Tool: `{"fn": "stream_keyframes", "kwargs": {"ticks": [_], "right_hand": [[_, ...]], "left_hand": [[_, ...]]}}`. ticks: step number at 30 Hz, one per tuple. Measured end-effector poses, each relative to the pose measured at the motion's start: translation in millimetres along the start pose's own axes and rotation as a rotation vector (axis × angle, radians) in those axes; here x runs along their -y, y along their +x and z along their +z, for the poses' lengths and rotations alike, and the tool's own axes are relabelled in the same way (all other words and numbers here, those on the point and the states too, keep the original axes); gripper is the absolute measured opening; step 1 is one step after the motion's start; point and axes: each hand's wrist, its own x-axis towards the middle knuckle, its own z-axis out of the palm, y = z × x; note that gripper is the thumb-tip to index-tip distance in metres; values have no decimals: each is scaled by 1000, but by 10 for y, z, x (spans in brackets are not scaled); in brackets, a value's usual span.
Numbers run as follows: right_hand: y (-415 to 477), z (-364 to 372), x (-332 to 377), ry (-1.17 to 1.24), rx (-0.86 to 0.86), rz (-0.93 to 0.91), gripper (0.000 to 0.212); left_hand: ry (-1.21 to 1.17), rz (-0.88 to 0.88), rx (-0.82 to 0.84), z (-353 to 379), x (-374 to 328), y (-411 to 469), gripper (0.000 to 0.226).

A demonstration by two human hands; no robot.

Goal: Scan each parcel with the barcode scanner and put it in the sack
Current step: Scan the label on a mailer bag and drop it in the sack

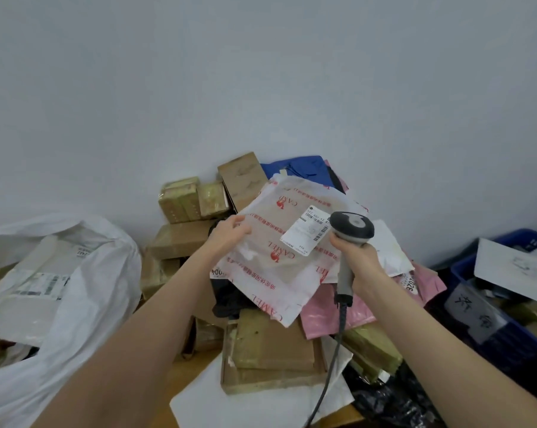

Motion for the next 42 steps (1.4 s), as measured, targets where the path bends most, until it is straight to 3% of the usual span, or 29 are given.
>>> {"fn": "stream_keyframes", "kwargs": {"ticks": [7,9,11,15,22,26,32,37,42], "right_hand": [[49,50,-42,-15,62,79,15],[42,51,-52,-21,66,81,11],[7,38,-64,-3,76,73,10],[-128,-24,-71,-24,154,-12,12],[-444,-19,55,-149,357,-106,32],[-580,45,47,-153,360,-75,29],[-767,180,-19,-219,185,-140,20],[-1054,309,-99,-235,335,-134,21],[-1260,463,-250,-227,358,-159,22]], "left_hand": [[57,-23,109,77,4,255,85],[53,4,146,99,22,273,63],[-131,-20,184,33,34,219,42],[-348,-104,322,-262,109,35,37],[-345,-119,162,-502,76,-309,36],[-390,-160,123,-591,121,-547,30],[-551,-213,-167,-614,433,-937,25],[-686,-174,-280,-582,585,-1147,31],[-742,-163,-315,-529,608,-1251,21]]}}
